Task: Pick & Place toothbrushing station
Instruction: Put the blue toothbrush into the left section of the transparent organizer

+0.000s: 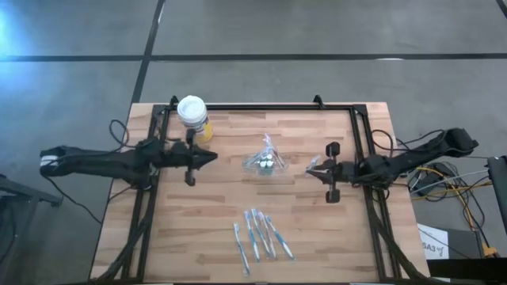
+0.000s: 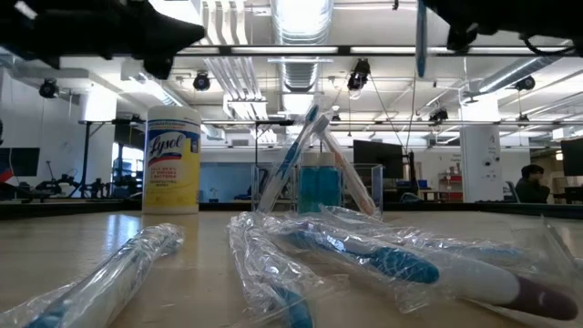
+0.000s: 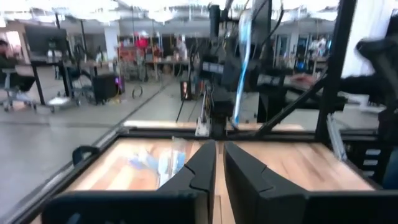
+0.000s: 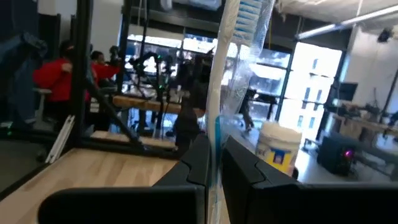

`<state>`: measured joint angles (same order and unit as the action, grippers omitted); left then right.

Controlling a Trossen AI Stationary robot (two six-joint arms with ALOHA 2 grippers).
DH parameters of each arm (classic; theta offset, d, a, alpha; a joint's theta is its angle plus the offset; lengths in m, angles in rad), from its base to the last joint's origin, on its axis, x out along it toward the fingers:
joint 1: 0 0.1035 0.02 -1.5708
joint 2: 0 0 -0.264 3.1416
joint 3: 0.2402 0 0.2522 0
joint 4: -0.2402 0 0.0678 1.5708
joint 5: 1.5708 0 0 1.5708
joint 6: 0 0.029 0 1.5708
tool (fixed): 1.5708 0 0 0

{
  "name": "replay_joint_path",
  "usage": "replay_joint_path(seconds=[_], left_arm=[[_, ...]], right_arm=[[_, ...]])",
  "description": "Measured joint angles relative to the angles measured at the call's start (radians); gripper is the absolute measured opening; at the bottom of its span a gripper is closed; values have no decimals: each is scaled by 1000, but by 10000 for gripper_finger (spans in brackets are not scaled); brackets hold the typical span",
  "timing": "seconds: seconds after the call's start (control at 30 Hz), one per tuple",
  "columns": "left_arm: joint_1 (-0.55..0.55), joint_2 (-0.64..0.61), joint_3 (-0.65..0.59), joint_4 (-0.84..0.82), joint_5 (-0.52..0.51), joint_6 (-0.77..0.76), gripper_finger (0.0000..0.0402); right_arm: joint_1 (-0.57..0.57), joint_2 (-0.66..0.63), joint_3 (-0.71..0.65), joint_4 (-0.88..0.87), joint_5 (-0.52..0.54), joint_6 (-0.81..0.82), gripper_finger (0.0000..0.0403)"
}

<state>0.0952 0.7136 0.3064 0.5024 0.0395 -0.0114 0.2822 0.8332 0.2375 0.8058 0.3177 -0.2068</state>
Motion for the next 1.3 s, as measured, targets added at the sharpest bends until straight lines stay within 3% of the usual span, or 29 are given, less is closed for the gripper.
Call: replay_joint_path(seconds=[0.37,0.73,0.93,1.3], left_arm=[[0,361,302,-10,4,28,48],[-17,686,540,-6,67,67,202],[-37,786,640,-5,157,69,254],[-44,887,738,-7,153,61,259]], right_arm=[[-91,255,120,81,-95,2,15],[-96,381,136,261,-94,-12,15],[-100,380,132,259,-83,-14,15],[-103,380,131,246,-80,-14,15]])
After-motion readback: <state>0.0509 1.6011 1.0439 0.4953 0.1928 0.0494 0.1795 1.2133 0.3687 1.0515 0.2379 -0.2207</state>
